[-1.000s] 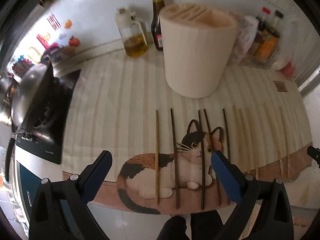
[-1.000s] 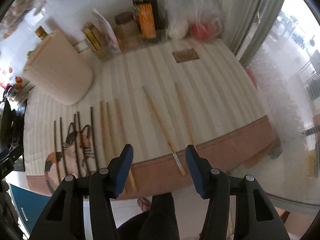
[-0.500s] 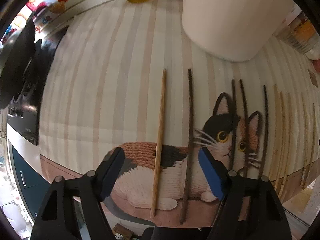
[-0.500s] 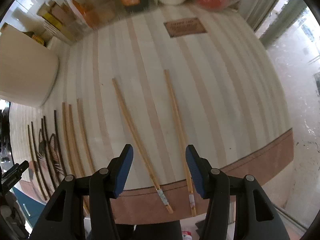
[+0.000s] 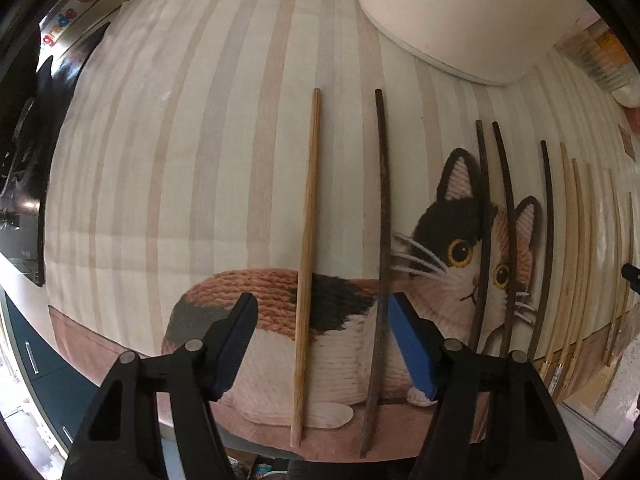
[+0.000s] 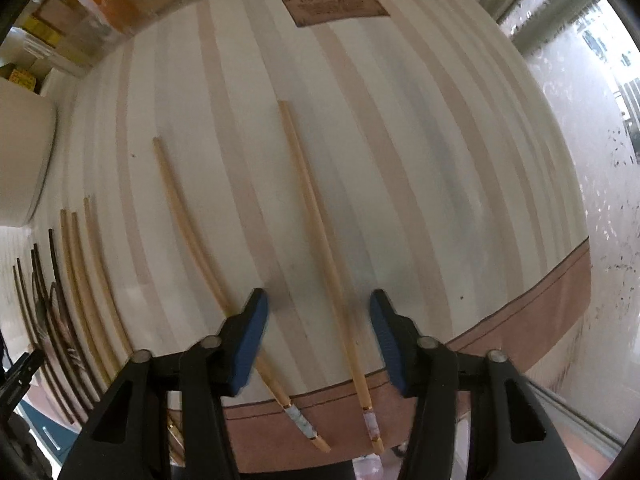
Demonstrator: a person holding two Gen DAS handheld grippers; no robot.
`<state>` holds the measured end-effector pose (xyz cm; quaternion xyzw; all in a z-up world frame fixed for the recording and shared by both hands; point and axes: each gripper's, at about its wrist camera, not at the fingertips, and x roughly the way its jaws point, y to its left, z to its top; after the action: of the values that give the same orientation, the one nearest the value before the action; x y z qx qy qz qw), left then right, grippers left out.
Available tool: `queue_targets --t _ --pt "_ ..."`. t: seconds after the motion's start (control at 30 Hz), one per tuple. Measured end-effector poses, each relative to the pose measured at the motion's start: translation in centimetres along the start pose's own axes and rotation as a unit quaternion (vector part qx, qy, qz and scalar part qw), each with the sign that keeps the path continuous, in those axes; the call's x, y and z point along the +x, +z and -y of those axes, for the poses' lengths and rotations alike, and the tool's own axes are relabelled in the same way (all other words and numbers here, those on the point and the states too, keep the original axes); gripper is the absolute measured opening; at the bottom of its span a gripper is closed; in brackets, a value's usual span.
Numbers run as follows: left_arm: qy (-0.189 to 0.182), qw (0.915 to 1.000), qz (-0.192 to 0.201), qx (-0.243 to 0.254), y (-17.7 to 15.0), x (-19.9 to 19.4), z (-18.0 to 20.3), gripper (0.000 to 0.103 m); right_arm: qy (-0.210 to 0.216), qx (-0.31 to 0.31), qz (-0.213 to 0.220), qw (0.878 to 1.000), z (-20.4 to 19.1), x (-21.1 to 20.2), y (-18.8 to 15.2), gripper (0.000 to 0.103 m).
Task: Organize utensils
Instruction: 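Grasp a light wooden chopstick with the right tool while the left grasps a dark one, then lift the held chopsticks and carry both tools over the cream utensil holder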
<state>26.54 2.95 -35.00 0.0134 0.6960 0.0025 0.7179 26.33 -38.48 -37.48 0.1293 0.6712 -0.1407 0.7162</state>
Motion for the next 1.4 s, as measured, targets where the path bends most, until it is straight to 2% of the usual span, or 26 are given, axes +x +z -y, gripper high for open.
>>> queue_targets --t 0.03,0.13,0.2,0.27,0.37,0.5,0.57,0.8,0.83,1.1,1.3,1.4 --pt "-0.003 1.0000 -0.001 0.001 0.0 0.0 0.0 0.065 0.001 0.000 0.002 1.000 -0.1 0.1 -0.2 0.043" --pt "-0.012 0.9999 -0.006 0.002 0.3 0.3 -0.5 0.065 0.002 -0.004 0.009 1.000 -0.9 0.2 -0.5 0.011" --pt "-0.013 0.9999 -0.008 0.005 0.5 0.5 -0.2 0.065 0.029 0.003 0.004 1.000 -1.1 0.3 -1.0 0.007" --pt "-0.013 0.9998 -0.011 0.009 0.7 0.8 -0.3 0.065 0.049 0.006 -0.004 0.999 -1.2 0.1 -1.6 0.007" --pt "-0.011 0.9999 -0.008 0.009 1.0 0.8 0.0 0.064 0.043 -0.002 -0.003 0.999 -2.0 0.1 -2.4 0.007" --pt "-0.021 0.9998 -0.007 0.003 1.1 0.4 -0.1 0.042 0.047 0.004 -0.003 0.999 -2.2 0.0 -3.1 0.007" --pt "-0.025 0.9997 -0.006 -0.002 1.0 0.1 -0.3 0.038 0.050 0.008 -0.006 0.999 -2.8 0.1 -3.1 0.007" --pt "-0.033 0.9991 0.003 -0.024 0.0 -1.1 -2.0 0.038 0.062 0.022 -0.016 0.998 -1.7 0.3 -0.7 0.007" --pt "-0.035 0.9990 0.004 -0.027 0.1 -1.3 -2.4 0.038 0.063 0.022 -0.017 0.998 -0.3 1.1 0.9 0.007" --pt "-0.013 0.9998 -0.001 -0.018 -0.7 -0.4 -3.6 0.037 0.064 0.021 -0.020 0.998 -0.1 1.5 2.0 0.007" --pt "-0.010 0.9999 -0.005 0.004 -0.9 1.2 -1.5 0.025 0.058 0.013 -0.021 0.998 -0.6 1.7 1.7 0.007" --pt "-0.019 0.9998 -0.002 0.007 -0.9 1.4 -0.9 0.011 0.049 0.007 -0.023 0.999 -1.2 1.6 1.8 0.008"
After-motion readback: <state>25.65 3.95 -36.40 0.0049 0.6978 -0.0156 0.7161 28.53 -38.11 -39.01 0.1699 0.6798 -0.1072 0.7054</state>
